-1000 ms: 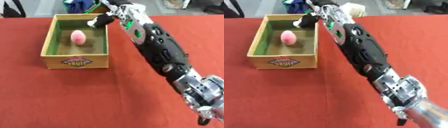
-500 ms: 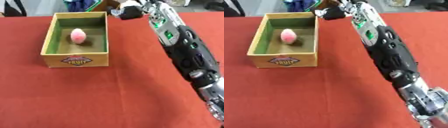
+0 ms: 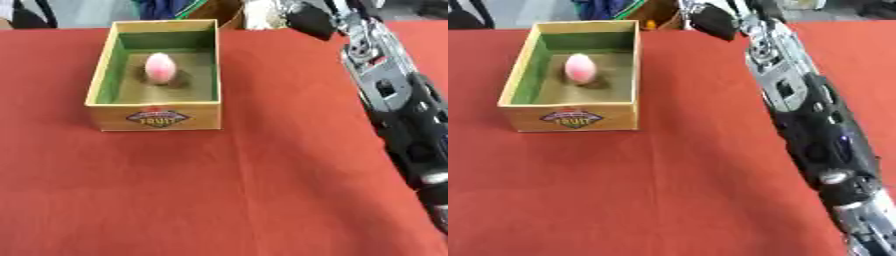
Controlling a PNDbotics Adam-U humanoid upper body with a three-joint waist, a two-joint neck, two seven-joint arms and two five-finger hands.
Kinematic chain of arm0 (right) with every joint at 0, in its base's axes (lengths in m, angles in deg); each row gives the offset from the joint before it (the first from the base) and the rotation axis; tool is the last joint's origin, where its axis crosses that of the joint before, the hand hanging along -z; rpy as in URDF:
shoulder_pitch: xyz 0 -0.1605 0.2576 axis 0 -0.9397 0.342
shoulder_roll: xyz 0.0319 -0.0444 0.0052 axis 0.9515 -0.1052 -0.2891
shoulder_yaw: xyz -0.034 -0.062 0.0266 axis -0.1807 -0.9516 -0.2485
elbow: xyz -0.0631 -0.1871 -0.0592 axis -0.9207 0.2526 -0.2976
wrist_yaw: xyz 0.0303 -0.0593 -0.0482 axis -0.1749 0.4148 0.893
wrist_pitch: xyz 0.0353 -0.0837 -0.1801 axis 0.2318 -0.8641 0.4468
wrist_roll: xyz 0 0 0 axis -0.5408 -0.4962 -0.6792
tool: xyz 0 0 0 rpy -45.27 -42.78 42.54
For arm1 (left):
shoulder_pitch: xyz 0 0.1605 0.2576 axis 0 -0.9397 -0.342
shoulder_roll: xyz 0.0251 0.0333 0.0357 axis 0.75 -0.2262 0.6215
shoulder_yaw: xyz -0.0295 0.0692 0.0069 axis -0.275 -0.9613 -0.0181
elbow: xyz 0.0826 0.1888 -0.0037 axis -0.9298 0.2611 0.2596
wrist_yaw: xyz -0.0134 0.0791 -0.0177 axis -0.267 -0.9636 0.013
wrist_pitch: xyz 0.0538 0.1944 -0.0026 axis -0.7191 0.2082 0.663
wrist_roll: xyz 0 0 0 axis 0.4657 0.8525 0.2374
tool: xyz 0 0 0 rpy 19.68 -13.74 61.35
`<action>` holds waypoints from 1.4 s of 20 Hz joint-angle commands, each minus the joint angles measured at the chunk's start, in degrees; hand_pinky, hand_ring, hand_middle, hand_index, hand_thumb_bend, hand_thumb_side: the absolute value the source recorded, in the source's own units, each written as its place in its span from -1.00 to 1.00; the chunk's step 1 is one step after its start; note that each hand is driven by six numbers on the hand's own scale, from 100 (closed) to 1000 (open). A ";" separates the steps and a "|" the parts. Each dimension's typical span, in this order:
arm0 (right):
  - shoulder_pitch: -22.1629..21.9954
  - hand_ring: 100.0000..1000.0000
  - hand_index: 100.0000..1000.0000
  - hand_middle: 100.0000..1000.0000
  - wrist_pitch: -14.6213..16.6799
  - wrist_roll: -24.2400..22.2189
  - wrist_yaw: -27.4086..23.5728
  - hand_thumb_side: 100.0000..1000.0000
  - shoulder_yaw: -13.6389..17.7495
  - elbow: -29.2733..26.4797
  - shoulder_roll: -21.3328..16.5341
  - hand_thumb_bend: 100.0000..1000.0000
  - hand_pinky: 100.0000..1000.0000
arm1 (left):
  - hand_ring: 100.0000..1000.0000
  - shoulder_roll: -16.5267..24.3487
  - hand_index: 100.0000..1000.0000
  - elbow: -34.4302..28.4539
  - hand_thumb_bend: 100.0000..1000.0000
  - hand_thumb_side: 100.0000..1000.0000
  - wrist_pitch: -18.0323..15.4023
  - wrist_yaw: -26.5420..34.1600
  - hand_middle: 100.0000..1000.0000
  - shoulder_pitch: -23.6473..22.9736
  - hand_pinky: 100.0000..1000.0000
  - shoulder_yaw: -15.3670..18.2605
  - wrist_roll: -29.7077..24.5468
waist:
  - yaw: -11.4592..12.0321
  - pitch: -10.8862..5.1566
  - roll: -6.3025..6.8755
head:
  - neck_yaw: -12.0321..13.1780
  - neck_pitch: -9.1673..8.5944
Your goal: Pick up objects on the table and place them in the box.
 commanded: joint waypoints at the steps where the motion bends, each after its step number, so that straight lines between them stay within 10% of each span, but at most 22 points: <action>1: -2.33 0.32 0.53 0.20 -0.46 3.00 -3.18 0.12 0.25 -5.77 -1.56 -1.00 0.04 | -0.07 0.92 0.10 -1.11 -1.00 0.22 -0.09 -0.31 -0.24 0.66 0.01 0.41 0.28 | -0.22 -0.94 0.08 | 0.47 -0.44; 11: -17.49 0.28 0.59 0.24 1.33 12.33 -12.51 0.65 -0.42 -20.94 -1.08 -1.00 0.01 | -0.07 1.11 0.10 -1.11 -1.00 0.22 -0.22 -0.73 -0.24 1.02 0.01 0.87 0.77 | -1.06 -0.46 0.21 | 1.96 -1.60; 28: -29.18 0.14 0.40 0.08 8.09 14.35 -28.08 0.12 1.90 -23.39 2.87 -1.00 -0.10 | -0.07 1.15 0.10 -1.11 -1.00 0.23 -0.26 -0.95 -0.24 1.05 0.01 1.02 0.98 | -1.55 -0.51 0.46 | 2.95 -1.93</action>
